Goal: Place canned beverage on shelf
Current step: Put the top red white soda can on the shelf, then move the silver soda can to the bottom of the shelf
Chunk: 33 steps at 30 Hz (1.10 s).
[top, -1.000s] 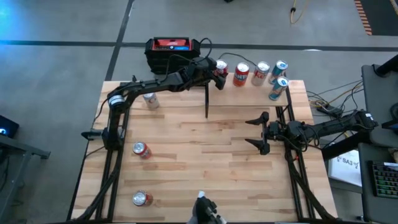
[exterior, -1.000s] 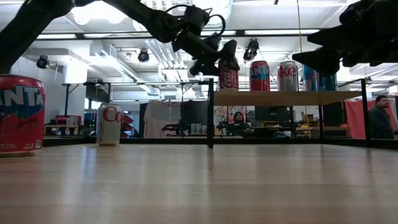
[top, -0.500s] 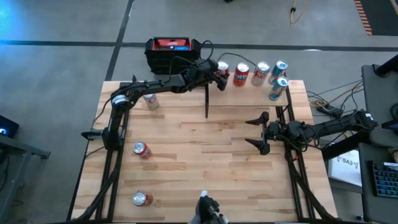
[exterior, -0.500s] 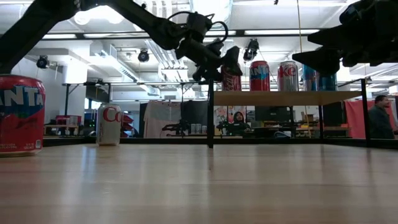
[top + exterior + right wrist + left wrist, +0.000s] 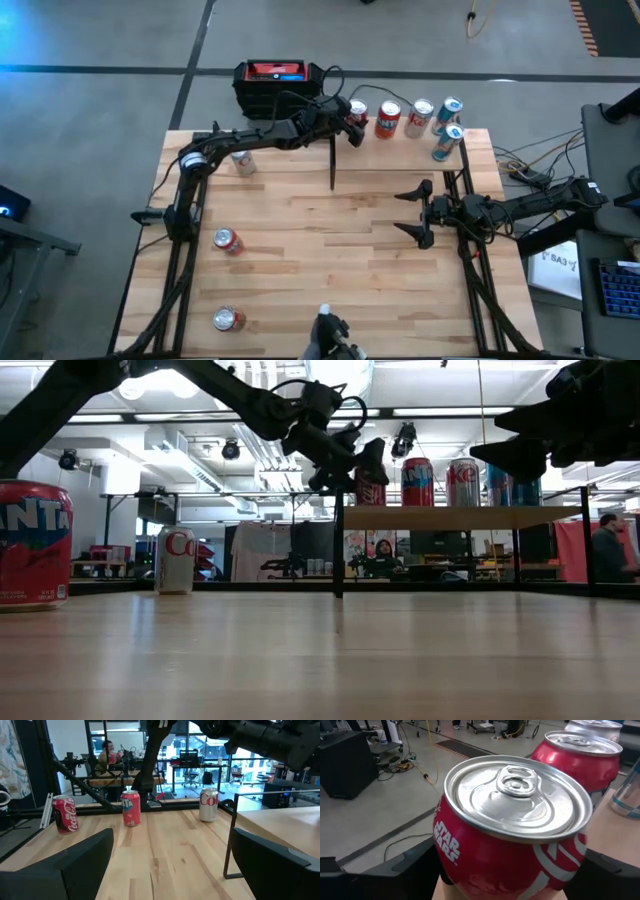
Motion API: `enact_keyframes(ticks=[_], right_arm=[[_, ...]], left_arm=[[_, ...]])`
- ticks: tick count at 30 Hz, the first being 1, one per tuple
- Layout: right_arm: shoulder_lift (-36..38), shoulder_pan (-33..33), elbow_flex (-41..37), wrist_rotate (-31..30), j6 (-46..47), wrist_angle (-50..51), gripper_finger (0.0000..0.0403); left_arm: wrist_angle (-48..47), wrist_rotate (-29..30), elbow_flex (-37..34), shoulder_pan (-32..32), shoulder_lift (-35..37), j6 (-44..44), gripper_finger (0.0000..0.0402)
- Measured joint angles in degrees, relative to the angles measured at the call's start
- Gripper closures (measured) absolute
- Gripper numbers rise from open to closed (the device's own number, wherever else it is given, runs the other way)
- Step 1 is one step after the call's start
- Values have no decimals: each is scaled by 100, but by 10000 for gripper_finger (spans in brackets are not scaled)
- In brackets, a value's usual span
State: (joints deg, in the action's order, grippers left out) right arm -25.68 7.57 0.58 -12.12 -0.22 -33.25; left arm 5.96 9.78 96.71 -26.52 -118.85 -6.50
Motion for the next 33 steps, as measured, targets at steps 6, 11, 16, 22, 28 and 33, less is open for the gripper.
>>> enact_keyframes(ticks=[6, 11, 16, 22, 28, 33], right_arm=[[0, 0, 0, 0, 6, 0, 19], [1, 0, 0, 0, 8, -1, 19], [1, 0, 0, 0, 9, -1, 19], [1, 0, 0, 0, 15, -1, 19], [-1, 0, 0, 0, 16, -1, 19], [1, 0, 0, 2, 17, -1, 19]], left_arm=[[45, 13, 13, -11, 4, 8, 69], [30, 13, 13, -11, 4, 68, 75], [8, -9, 13, 8, 4, -11, 73], [-258, 173, 11, 90, 61, -108, 46], [-562, 518, 11, 179, 245, -146, 6], [-767, 633, 7, 292, 359, -170, 4]])
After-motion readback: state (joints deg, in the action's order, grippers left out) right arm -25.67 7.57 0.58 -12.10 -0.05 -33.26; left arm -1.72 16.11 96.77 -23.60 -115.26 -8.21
